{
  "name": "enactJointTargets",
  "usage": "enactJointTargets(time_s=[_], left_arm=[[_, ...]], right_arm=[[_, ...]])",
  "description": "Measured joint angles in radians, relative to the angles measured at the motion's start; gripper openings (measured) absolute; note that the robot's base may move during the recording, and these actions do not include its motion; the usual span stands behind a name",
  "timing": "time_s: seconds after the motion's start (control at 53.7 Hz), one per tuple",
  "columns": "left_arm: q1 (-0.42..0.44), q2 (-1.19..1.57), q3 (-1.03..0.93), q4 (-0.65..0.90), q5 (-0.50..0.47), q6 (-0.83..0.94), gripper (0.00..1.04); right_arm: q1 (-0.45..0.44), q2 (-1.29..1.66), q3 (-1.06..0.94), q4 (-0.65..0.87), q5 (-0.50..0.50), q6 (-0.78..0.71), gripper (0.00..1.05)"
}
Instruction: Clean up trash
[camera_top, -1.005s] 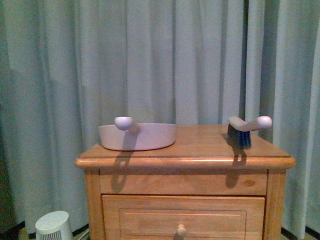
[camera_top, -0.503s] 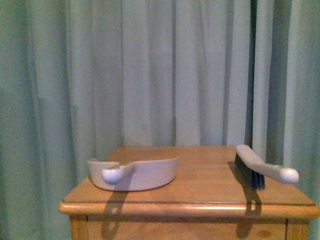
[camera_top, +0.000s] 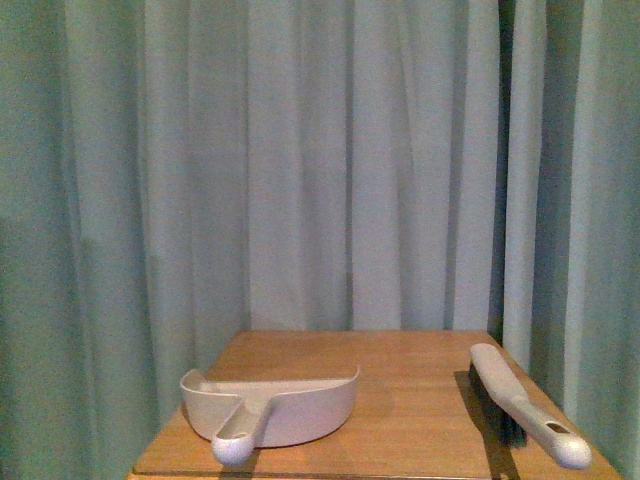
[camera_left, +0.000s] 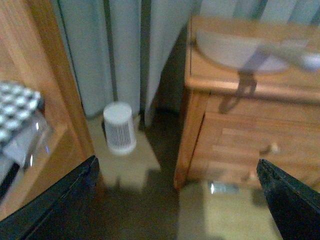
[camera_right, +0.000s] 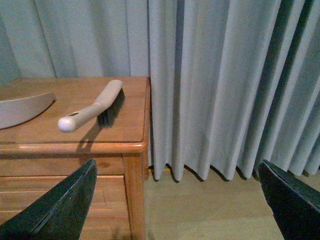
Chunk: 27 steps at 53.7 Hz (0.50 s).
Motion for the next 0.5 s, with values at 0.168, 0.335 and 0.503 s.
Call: enactJointTargets(time_s=[0.168, 0.335, 0.503], left_arm=[[-0.187, 0.366, 0.288, 0.078, -0.169, 0.057, 0.97], [-0.424, 0.723, 0.608, 0.040, -0.278, 0.058, 0.97], [-0.542, 1.000, 0.833, 0.002, -0.355, 0.051, 0.97]], right_arm=[[0.000, 0.000, 0.000, 0.000, 0.000, 0.000, 0.97], [0.000, 0.000, 0.000, 0.000, 0.000, 0.000, 0.97], [0.000, 0.000, 0.000, 0.000, 0.000, 0.000, 0.97]])
